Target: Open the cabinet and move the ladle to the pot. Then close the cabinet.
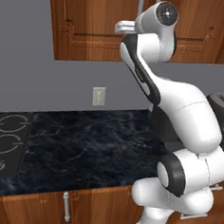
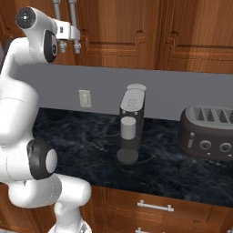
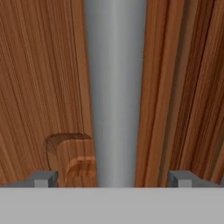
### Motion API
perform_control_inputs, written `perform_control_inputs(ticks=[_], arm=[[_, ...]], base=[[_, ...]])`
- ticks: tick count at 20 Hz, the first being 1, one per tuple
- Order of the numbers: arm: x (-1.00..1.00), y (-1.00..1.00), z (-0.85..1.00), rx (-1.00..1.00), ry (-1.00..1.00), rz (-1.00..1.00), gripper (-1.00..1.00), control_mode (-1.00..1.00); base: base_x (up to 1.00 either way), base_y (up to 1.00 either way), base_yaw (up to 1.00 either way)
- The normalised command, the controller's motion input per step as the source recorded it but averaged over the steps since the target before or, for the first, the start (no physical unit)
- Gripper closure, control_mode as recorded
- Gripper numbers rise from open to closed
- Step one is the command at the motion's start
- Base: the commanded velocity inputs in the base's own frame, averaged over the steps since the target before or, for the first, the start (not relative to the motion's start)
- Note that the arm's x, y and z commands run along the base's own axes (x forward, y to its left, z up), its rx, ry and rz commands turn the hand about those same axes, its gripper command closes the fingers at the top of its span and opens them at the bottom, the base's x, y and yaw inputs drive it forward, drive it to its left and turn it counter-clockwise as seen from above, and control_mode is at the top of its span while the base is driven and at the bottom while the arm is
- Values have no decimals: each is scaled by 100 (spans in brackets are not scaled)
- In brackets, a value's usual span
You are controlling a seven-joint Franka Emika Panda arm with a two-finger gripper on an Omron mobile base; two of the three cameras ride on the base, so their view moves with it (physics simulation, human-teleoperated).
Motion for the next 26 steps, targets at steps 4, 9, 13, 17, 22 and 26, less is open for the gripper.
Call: perform_control_inputs(ticks=[4, 9, 13, 17, 22, 26], arm=[[12, 31, -20, 1, -1, 1, 100, -100], [-4, 69, -14, 0, -5, 4, 100, -100], [-36, 72, 0, 0, -8, 0, 100, -100], [-40, 80, 0, -1, -2, 0, 100, -100], [-68, 85, 5, -1, -2, 0, 100, -100], [-97, 81, 26, 0, 0, 0, 100, -100]], base=[[0, 0, 0], [0, 0, 0], [0, 0, 0], [0, 0, 0], [0, 0, 0], [0, 0, 0]])
